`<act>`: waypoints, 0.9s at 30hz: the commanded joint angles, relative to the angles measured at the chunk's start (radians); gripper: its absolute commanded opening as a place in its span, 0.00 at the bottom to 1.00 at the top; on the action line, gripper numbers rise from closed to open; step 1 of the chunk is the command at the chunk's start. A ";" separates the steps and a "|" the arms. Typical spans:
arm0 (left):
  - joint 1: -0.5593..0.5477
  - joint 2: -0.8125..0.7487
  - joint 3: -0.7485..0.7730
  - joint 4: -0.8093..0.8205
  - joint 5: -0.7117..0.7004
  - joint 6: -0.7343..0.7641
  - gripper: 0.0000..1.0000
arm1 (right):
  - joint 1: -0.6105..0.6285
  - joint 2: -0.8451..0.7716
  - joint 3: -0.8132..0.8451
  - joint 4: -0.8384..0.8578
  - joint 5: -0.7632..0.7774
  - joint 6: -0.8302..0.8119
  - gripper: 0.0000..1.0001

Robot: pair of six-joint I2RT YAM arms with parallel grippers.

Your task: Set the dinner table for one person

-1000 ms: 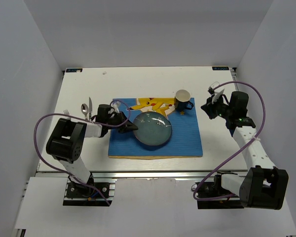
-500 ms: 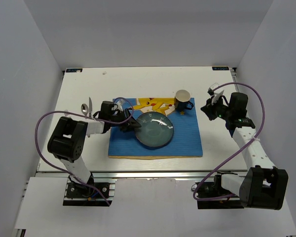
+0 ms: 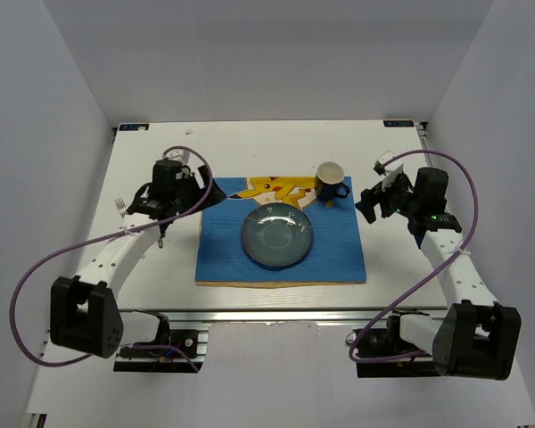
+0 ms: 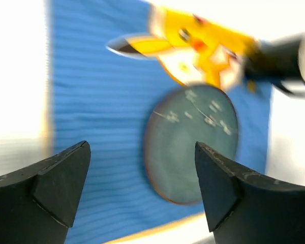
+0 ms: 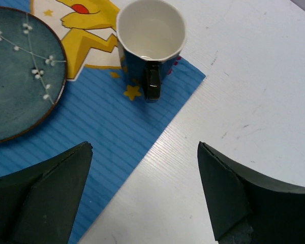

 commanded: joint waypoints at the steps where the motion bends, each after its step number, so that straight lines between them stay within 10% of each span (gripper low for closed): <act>1: 0.081 -0.032 0.025 -0.158 -0.193 0.062 0.93 | -0.005 -0.015 0.042 0.025 0.072 -0.036 0.89; 4: 0.191 0.014 0.027 -0.184 -0.153 0.103 0.95 | -0.008 0.028 0.103 -0.096 -0.061 -0.097 0.84; 6: 0.236 0.045 0.046 -0.193 -0.153 0.152 0.82 | -0.010 0.045 0.128 -0.178 -0.162 -0.146 0.61; 7: 0.245 0.090 0.057 -0.196 -0.160 0.168 0.73 | -0.010 0.059 0.136 -0.224 -0.223 -0.160 0.32; 10: 0.291 0.193 0.105 -0.212 -0.195 0.218 0.27 | -0.010 0.068 0.122 -0.228 -0.264 -0.125 0.03; 14: 0.308 0.290 0.158 -0.212 -0.251 0.281 0.14 | -0.010 0.059 0.082 -0.237 -0.265 -0.126 0.05; 27: 0.316 0.499 0.336 -0.187 -0.369 0.430 0.37 | -0.010 0.057 0.048 -0.231 -0.265 -0.116 0.09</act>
